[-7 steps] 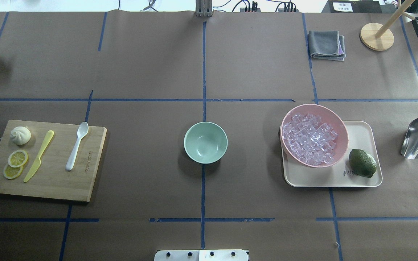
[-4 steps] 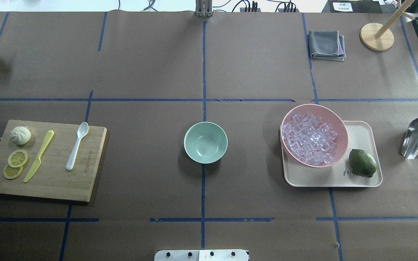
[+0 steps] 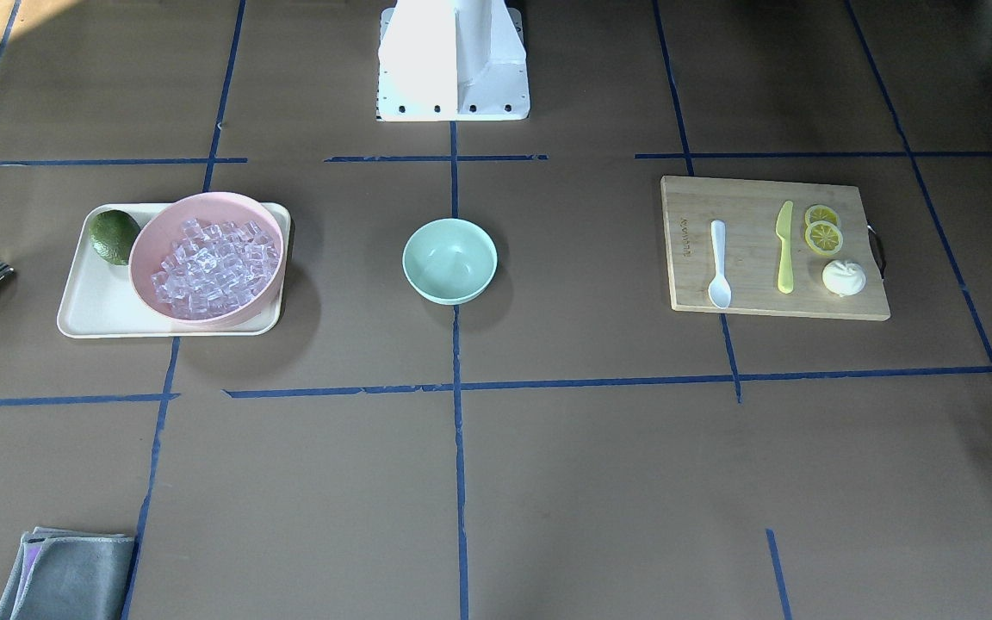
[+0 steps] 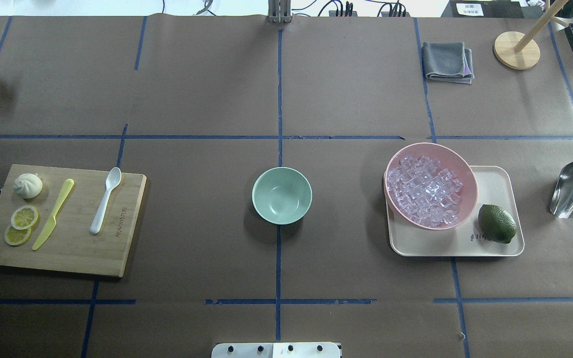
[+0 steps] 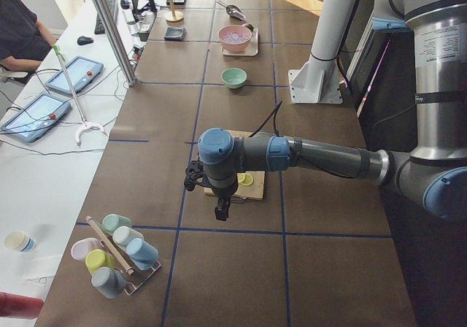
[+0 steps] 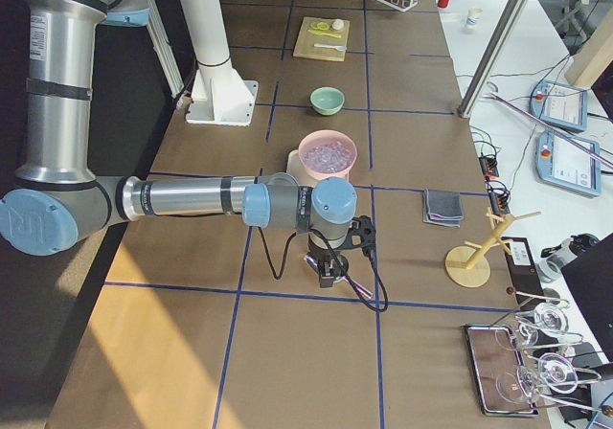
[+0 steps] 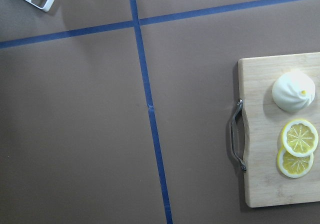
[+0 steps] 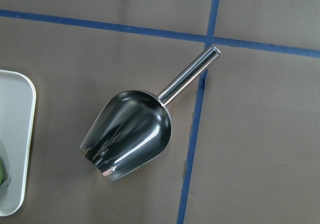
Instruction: Put spoon and ice into bowl
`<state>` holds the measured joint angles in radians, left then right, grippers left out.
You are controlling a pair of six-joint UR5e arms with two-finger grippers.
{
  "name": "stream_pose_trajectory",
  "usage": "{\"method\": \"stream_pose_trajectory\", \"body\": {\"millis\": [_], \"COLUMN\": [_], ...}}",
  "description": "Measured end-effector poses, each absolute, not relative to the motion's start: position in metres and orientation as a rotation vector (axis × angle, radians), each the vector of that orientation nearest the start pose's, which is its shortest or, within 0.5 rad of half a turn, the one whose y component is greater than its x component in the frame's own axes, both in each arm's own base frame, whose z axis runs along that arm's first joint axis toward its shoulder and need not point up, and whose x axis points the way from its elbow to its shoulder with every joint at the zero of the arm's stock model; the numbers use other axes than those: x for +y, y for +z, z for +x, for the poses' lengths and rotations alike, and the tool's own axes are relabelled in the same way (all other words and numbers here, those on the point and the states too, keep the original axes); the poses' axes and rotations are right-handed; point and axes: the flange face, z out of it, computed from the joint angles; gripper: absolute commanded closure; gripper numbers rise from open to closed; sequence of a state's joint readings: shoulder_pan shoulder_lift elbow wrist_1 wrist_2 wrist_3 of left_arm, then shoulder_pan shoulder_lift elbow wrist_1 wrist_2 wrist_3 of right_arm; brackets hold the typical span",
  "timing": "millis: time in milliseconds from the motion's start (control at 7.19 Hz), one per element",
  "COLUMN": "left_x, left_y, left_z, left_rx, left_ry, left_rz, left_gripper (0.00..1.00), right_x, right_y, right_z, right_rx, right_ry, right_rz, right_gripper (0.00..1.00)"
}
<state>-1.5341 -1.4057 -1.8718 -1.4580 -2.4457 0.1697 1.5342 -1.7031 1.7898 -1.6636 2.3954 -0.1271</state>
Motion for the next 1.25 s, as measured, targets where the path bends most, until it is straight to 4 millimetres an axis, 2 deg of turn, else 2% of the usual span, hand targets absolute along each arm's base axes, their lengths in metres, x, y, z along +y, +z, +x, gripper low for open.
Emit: {"method": "stream_pose_trajectory", "body": {"millis": [139,278,696,835,974,1113,1252], "left_x": [-0.428,-0.440,-0.459,-0.458,-0.449,-0.443,-0.445], "left_y": [0.576,0.551,0.469,0.446,0.436,0.435,0.436], "left_z": [-0.022,0.018,0.165,0.224,0.274,0.313,0.339], "left_rx": [0.904,0.930,0.947,0.906,0.864,0.836,0.821], "left_ry": [0.220,0.263,0.311,0.310,0.320,0.338,0.344], "left_rz": [0.105,0.115,0.107,0.106,0.108,0.100,0.088], "left_gripper": [0.00,0.00,0.00,0.00,0.00,0.00,0.04], "right_x": [-0.438,-0.439,-0.440,-0.441,-0.441,-0.440,-0.440], "right_y": [0.615,0.614,0.609,0.608,0.608,0.608,0.609], "right_z": [0.040,0.036,0.031,0.029,0.027,0.026,0.026], "right_rx": [-0.824,-0.823,-0.830,-0.836,-0.843,-0.852,-0.860], "right_ry": [-0.170,-0.187,-0.218,-0.221,-0.221,-0.219,-0.219], "right_rz": [0.050,0.068,0.116,0.120,0.119,0.117,0.115], "right_gripper": [0.00,0.00,0.00,0.00,0.00,0.00,0.00]}}
